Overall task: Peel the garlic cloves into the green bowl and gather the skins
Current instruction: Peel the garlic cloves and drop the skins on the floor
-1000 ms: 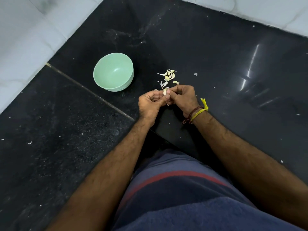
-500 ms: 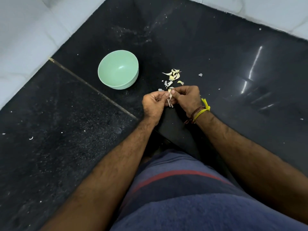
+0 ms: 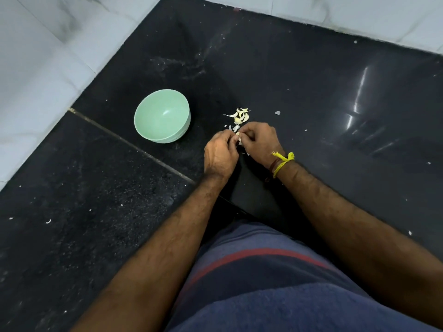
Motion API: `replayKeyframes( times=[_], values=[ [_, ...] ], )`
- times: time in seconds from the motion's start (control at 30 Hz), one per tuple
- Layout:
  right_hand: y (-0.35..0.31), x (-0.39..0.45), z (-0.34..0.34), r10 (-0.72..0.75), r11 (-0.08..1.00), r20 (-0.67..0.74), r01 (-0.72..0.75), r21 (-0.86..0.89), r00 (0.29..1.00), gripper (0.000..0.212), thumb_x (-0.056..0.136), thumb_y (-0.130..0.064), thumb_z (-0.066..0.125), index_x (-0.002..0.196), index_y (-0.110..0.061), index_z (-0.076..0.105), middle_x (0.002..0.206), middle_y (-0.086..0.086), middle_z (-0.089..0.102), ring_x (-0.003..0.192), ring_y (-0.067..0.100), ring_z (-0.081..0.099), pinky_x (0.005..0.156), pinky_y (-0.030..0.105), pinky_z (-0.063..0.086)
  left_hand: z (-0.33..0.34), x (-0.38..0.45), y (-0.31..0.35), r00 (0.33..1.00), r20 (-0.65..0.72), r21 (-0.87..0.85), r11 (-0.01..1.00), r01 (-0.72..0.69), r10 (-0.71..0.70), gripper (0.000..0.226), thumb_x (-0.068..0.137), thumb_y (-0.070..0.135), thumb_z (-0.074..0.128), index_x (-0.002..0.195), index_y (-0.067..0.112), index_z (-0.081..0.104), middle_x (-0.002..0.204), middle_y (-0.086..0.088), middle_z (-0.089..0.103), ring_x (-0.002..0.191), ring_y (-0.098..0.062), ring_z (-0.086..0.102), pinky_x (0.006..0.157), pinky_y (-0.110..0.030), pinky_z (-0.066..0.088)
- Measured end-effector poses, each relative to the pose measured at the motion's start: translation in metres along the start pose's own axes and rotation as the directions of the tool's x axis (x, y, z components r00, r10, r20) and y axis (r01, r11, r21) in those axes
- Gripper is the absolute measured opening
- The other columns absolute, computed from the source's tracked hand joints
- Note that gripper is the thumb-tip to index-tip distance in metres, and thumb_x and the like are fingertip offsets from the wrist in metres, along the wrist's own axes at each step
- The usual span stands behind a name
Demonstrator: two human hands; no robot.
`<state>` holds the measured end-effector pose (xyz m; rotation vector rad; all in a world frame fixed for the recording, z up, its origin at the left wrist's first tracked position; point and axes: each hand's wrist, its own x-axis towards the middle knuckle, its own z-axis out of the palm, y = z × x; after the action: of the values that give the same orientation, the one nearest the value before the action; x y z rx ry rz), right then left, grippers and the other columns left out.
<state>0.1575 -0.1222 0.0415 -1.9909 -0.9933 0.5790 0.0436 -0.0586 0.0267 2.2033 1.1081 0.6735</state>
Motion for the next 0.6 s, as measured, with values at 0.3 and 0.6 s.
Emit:
replayKeyframes(
  times=[0.3, 0.6],
  values=[
    [-0.012, 0.01, -0.009, -0.119, 0.886, 0.208, 0.198, -0.419, 0.971, 0.016, 0.094, -0.011, 0.052, 0.102, -0.003, 0.063, 0.1, 0.018, 0.068, 0.093, 0.037, 0.061, 0.075, 0.037, 0.04, -0.006, 0.001, 0.017, 0.986, 0.162, 0.205, 0.979, -0.002, -0.032, 0.013, 0.098, 0.01, 0.048, 0.107, 0.008, 0.058, 0.104, -0.014, 0.064, 0.091, -0.041, 0.062, 0.077, -0.049, 0.049],
    [-0.003, 0.006, -0.005, 0.146, 0.93, 0.075, -0.163, 0.331, 0.986, 0.006, 0.089, -0.01, 0.071, 0.094, -0.008, 0.07, 0.083, 0.011, 0.074, 0.069, 0.019, 0.07, 0.058, 0.031, 0.056, -0.008, 0.004, 0.019, 0.986, 0.015, -0.127, 0.978, 0.168, -0.167, 0.009, 0.096, 0.015, 0.061, 0.089, 0.011, 0.065, 0.074, 0.0, 0.07, 0.069, -0.019, 0.065, 0.067, -0.036, 0.055]
  ],
)
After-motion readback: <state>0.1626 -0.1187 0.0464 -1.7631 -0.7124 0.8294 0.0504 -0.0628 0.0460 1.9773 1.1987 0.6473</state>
